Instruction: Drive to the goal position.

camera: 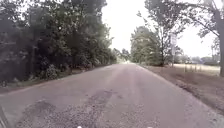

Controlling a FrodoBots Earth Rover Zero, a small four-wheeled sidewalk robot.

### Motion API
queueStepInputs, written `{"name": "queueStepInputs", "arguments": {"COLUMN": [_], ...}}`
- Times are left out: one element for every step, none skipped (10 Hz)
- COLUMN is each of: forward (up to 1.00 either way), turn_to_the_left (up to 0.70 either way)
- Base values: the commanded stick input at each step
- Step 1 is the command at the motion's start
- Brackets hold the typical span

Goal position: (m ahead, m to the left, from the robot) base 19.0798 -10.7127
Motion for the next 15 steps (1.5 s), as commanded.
{"name": "queueStepInputs", "arguments": {"forward": [0.65,0.68,0.7,0.7,0.7,0.7,0.7,0.7,0.7,0.7,0.7,0.7,0.7,0.7,0.7], "turn_to_the_left": [0.0,0.0,0.0,0.0,0.0,0.0,0.0,0.0,-0.03,-0.14,-0.35,-0.35,-0.34,-0.34,-0.32]}}
